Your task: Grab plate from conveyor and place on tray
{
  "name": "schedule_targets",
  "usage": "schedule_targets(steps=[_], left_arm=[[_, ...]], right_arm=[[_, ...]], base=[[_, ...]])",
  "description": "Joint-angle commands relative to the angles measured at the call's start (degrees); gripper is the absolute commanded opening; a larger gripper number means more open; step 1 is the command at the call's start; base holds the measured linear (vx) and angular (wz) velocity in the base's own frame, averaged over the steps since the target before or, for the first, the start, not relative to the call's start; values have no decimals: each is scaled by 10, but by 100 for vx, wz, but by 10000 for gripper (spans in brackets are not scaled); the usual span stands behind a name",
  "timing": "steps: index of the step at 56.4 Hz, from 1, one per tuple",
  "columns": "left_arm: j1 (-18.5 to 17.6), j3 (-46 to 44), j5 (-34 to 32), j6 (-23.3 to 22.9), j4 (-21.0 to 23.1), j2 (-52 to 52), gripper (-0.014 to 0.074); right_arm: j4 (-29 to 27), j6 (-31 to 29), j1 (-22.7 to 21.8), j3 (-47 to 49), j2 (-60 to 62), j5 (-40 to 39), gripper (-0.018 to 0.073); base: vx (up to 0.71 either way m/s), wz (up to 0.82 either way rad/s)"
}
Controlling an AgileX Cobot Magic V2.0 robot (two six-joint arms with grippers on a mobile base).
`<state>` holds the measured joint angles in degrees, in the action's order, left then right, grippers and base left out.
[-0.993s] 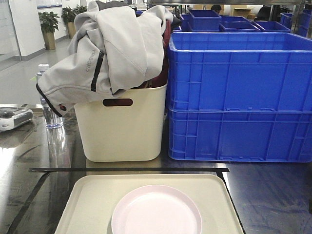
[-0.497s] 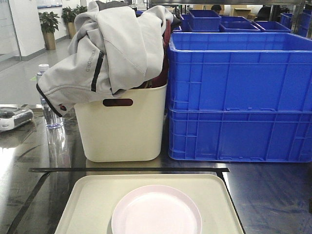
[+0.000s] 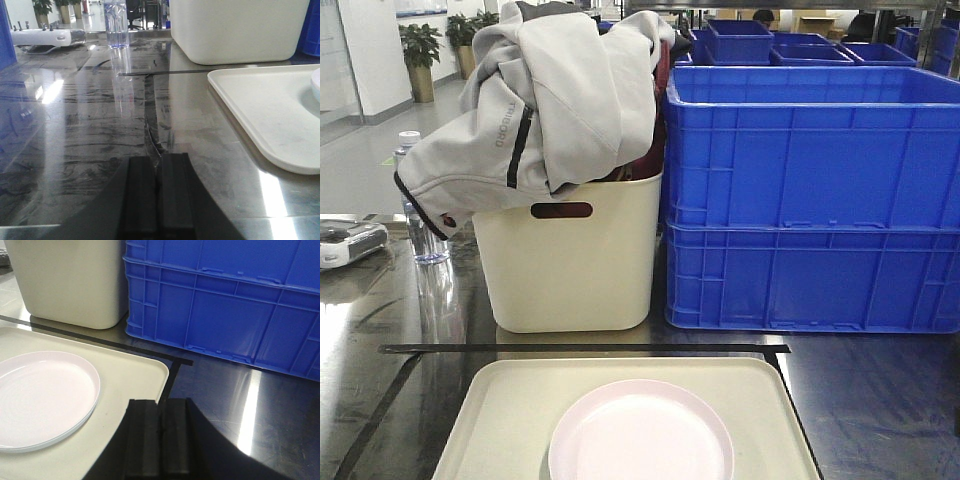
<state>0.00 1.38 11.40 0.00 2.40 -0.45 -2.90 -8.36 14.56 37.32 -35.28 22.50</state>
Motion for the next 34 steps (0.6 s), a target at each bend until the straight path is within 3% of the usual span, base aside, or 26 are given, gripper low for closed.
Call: schedule_targets(steps=[1, 34], left_arm=[[1, 16, -45, -3, 0, -5, 3], [1, 16, -45, -3, 0, -5, 3]], right_arm=[[1, -2, -3, 16, 0, -48, -9], [1, -2, -3, 16, 0, -48, -9]], base=[[0, 0], [0, 0]])
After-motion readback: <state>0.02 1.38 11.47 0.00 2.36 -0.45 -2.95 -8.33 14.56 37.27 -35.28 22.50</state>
